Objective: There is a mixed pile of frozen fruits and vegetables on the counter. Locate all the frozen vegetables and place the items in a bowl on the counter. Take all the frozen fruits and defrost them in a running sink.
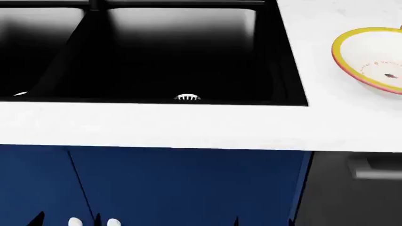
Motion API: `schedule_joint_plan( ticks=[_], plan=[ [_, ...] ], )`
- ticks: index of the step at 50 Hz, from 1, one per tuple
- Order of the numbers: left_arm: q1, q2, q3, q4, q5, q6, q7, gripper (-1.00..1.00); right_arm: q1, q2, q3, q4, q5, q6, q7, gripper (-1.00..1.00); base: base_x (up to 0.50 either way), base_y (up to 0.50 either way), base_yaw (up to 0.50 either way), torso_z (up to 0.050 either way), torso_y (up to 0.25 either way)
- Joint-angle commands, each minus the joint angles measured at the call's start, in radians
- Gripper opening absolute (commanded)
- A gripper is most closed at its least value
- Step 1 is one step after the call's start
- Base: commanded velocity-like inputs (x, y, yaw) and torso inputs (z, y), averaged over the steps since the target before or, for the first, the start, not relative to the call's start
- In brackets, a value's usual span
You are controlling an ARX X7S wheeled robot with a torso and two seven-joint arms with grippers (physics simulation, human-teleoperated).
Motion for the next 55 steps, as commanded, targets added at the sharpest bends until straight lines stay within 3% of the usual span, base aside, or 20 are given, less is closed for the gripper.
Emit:
schedule_joint_plan(
  ticks=[1,23,55],
  plan=[
    [0.004,-0.012,0.015,0.01,-0.012,-0.006,-0.015,1.0,-0.004,0.02,-0.025,-0.009,0.02,0.004,0.025,1.0,0.0,0.0,0.0,0.0,0.0],
    [0.009,-0.061,0.056,0.021,-0.077,-0.01,-0.088,1.0,-0.013,0.068,-0.086,-0.015,0.042,-0.014,0.089,1.0,0.0,0.0,0.0,0.001,0.0],
    [0.011,-0.101,0.106,0.015,-0.118,0.023,-0.115,1.0,-0.004,0.105,-0.133,-0.012,0.061,-0.02,0.14,1.0,0.0,0.0,0.0,0.05,0.0]
  ],
)
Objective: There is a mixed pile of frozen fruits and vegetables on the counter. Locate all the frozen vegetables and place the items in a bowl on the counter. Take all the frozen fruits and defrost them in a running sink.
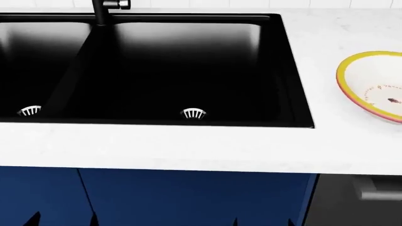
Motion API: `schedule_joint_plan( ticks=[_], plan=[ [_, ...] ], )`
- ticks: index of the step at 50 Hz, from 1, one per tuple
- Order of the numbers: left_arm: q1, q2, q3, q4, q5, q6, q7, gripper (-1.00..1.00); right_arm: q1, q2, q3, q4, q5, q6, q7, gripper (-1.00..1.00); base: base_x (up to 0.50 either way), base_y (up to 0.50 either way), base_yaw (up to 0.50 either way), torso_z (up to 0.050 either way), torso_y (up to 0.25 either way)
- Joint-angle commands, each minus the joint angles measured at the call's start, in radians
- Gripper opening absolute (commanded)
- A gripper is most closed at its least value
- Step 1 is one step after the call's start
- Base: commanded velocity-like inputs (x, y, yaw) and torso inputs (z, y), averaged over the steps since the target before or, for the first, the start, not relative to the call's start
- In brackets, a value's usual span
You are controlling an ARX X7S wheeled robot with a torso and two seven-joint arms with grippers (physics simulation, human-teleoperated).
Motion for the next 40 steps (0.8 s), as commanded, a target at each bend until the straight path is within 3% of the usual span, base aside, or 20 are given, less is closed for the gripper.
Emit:
schedule_joint_plan(
  ticks=[1,8,11,13,19,30,31,34,35,36,38,40],
  plan=[
    [0.003,-0.015,0.015,0.002,-0.016,0.004,-0.011,1.0,0.003,0.013,-0.017,0.002,0.007,-0.004,0.018,1.0,0.0,0.0,0.0,0.05,0.0],
    [0.002,-0.018,0.017,0.005,-0.048,0.009,-0.008,1.0,-0.008,0.013,0.003,-0.031,0.079,-0.025,0.007,1.0,0.0,0.0,0.0,0.043,0.0],
    [-0.028,-0.024,0.0,0.016,-0.13,-0.109,0.008,1.0,0.028,0.026,-0.005,-0.057,0.093,0.08,0.008,1.0,0.0,0.0,0.0,0.0,0.0],
    [-0.031,-0.04,0.03,0.048,-0.089,-0.141,-0.005,1.0,0.046,0.035,-0.016,-0.075,0.064,0.085,0.021,1.0,0.0,0.0,0.0,0.0,0.0],
    [-0.103,-0.089,0.018,0.357,-0.157,-0.478,-0.045,1.0,0.139,0.086,-0.017,-0.345,0.086,0.408,0.054,1.0,0.0,0.0,0.0,0.0,0.0],
    [-0.207,-0.14,-0.062,0.759,-0.301,-0.899,-0.145,1.0,0.282,0.156,0.094,-0.675,0.227,0.856,0.069,1.0,0.0,0.0,0.0,0.0,0.0],
    [-0.246,-0.14,-0.098,0.846,-0.36,-1.02,-0.167,1.0,0.32,0.159,0.156,-0.746,0.283,0.972,0.074,1.0,0.0,0.0,0.0,0.0,0.0],
    [-0.274,-0.109,-0.209,0.952,-0.507,-1.181,-0.169,1.0,0.337,0.183,0.2,-0.819,0.311,1.07,0.089,1.0,0.0,0.0,0.0,0.0,0.0],
    [-0.281,-0.138,-0.168,0.972,-0.483,-1.185,-0.18,1.0,0.335,0.189,0.215,-0.84,0.314,1.091,0.096,1.0,0.0,0.0,0.0,0.0,0.0],
    [-0.29,-0.12,-0.201,0.993,-0.511,-1.209,-0.19,1.0,0.349,0.176,0.254,-0.858,0.353,1.139,0.086,1.0,0.0,0.0,0.0,0.0,0.0],
    [-0.304,-0.113,-0.21,1.017,-0.559,-1.259,-0.192,1.0,0.344,0.225,0.198,-0.892,0.31,1.109,0.099,1.0,0.0,0.0,0.0,0.0,0.0],
    [-0.312,-0.143,-0.161,1.021,-0.528,-1.255,-0.22,1.0,0.36,0.204,0.217,-0.904,0.348,1.173,0.094,1.0,0.0,0.0,0.0,0.0,0.0]
  ],
)
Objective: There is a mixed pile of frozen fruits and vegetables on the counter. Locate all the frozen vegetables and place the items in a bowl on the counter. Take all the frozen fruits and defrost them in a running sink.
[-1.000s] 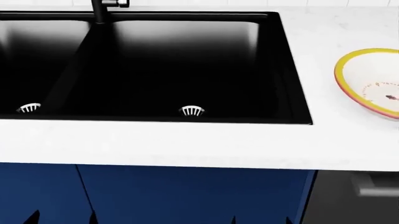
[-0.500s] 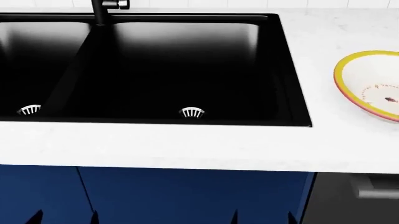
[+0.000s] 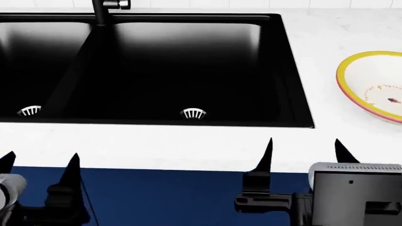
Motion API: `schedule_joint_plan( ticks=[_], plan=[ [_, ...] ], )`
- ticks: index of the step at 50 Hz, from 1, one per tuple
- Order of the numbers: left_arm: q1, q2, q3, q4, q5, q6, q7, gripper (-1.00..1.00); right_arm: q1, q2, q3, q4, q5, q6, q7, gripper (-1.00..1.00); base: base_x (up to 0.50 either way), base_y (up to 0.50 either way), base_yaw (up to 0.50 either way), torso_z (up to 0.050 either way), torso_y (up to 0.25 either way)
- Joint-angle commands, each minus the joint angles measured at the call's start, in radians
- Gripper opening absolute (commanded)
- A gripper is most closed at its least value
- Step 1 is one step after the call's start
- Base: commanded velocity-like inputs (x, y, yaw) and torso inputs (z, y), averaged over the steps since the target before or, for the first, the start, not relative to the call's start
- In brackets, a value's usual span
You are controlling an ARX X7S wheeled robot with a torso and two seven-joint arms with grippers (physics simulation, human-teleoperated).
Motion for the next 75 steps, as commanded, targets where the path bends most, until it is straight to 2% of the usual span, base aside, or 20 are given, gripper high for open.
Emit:
schedule_joint_plan(
  ticks=[1,3,6,7,14,16,29,48,55,68,75],
  plan=[
    [-0.1,-0.003,-0.115,0.264,-0.208,-0.34,-0.083,1.0,0.092,0.016,0.119,-0.235,0.146,0.329,-0.001,1.0,0.0,0.0,0.0,0.0,0.0],
    [-0.078,-0.023,-0.09,0.243,-0.19,-0.304,-0.08,1.0,0.073,0.044,0.061,-0.227,0.099,0.282,0.015,1.0,0.0,0.0,0.0,0.0,0.0],
    [-0.087,-0.028,-0.119,0.216,-0.203,-0.298,-0.073,1.0,0.067,0.077,0.023,-0.212,0.043,0.23,0.04,1.0,0.0,0.0,0.0,0.0,0.0],
    [-0.097,-0.029,-0.153,0.224,-0.228,-0.319,-0.075,1.0,0.062,0.052,0.077,-0.204,0.084,0.234,0.017,1.0,0.0,0.0,0.0,0.0,0.0],
    [-0.101,-0.054,-0.196,0.221,-0.26,-0.323,-0.078,1.0,0.072,0.041,0.132,-0.191,0.14,0.281,-0.006,1.0,0.0,0.0,0.0,0.0,0.0],
    [-0.098,-0.061,-0.165,0.205,-0.236,-0.297,-0.078,1.0,0.062,0.055,0.131,-0.203,0.14,0.263,-0.017,1.0,0.0,0.0,0.0,0.0,0.0],
    [-0.104,-0.078,-0.208,0.212,-0.285,-0.306,-0.096,1.0,0.064,0.082,0.146,-0.241,0.145,0.308,0.006,1.0,0.17,-0.41,0.0,0.0,0.0],
    [-0.095,-0.098,-0.213,0.221,-0.33,-0.298,-0.123,1.0,0.076,0.093,0.15,-0.263,0.167,0.332,0.019,1.0,0.25,-0.47,0.0,0.0,0.0],
    [-0.101,-0.104,-0.18,0.209,-0.32,-0.283,-0.136,1.0,0.078,0.098,0.153,-0.265,0.177,0.337,0.02,1.0,0.27,-0.47,0.0,0.0,0.0],
    [-0.092,-0.122,-0.203,0.212,-0.359,-0.277,-0.153,1.0,0.075,0.114,0.138,-0.273,0.176,0.334,0.032,1.0,0.27,-0.47,0.0,0.0,0.0],
    [-0.099,-0.122,-0.178,0.191,-0.35,-0.262,-0.164,1.0,0.071,0.12,0.138,-0.269,0.176,0.317,0.033,1.0,0.27,-0.36,0.0,0.0,0.0]
  ],
)
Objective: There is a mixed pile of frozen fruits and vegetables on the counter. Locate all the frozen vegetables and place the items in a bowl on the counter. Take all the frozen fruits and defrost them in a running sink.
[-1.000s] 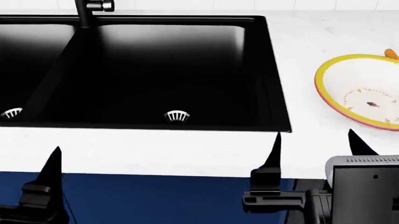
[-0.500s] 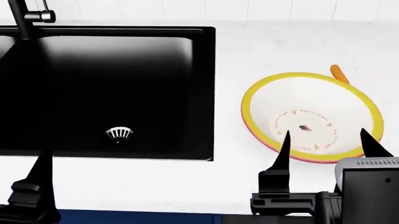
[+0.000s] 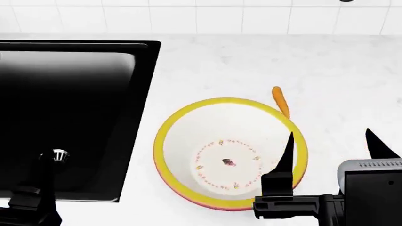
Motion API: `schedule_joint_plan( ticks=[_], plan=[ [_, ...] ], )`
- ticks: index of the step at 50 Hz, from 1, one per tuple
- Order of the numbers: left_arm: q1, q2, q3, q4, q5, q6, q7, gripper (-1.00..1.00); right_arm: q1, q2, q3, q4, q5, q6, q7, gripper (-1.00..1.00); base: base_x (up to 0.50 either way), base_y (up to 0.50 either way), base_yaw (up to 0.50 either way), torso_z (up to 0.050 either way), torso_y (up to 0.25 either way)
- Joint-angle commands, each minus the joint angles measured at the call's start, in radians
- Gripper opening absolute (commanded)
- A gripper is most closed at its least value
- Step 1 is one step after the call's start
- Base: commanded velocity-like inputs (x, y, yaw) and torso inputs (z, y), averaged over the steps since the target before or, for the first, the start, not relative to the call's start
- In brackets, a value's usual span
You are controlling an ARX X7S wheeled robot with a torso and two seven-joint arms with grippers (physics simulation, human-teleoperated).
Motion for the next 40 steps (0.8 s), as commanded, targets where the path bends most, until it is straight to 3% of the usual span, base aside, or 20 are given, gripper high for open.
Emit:
schedule_joint_plan(
  ticks=[1,24,32,34,36,40],
  plan=[
    [-0.001,-0.01,0.012,-0.011,-0.009,0.011,-0.018,1.0,-0.005,0.013,-0.011,0.0,0.001,-0.019,0.004,1.0,0.28,-0.1,0.0,0.0,0.0],
    [0.006,-0.033,0.024,-0.019,-0.03,0.038,-0.04,1.0,-0.019,0.026,-0.026,-0.002,0.01,-0.039,0.012,1.0,0.37,-0.1,0.0,0.0,0.001],
    [0.003,-0.039,-0.01,-0.022,-0.07,0.032,-0.051,1.0,-0.034,0.023,0.065,0.043,0.051,-0.026,-0.013,1.0,0.15,-0.02,0.0,0.0,0.001],
    [0.003,-0.044,-0.005,-0.015,-0.078,0.032,-0.055,1.0,0.012,0.039,0.045,0.079,0.053,0.009,-0.012,1.0,0.0,0.0,0.0,0.0,0.0],
    [0.018,-0.052,0.001,-0.013,-0.062,0.047,-0.05,1.0,0.166,0.057,0.053,0.102,0.134,0.195,-0.027,1.0,0.0,0.0,0.0,0.0,0.0],
    [0.007,-0.055,0.035,-0.027,-0.036,0.06,-0.054,1.0,0.447,0.084,0.021,0.199,0.196,0.38,-0.042,1.0,0.0,0.0,0.0,0.0,0.0]
  ],
)
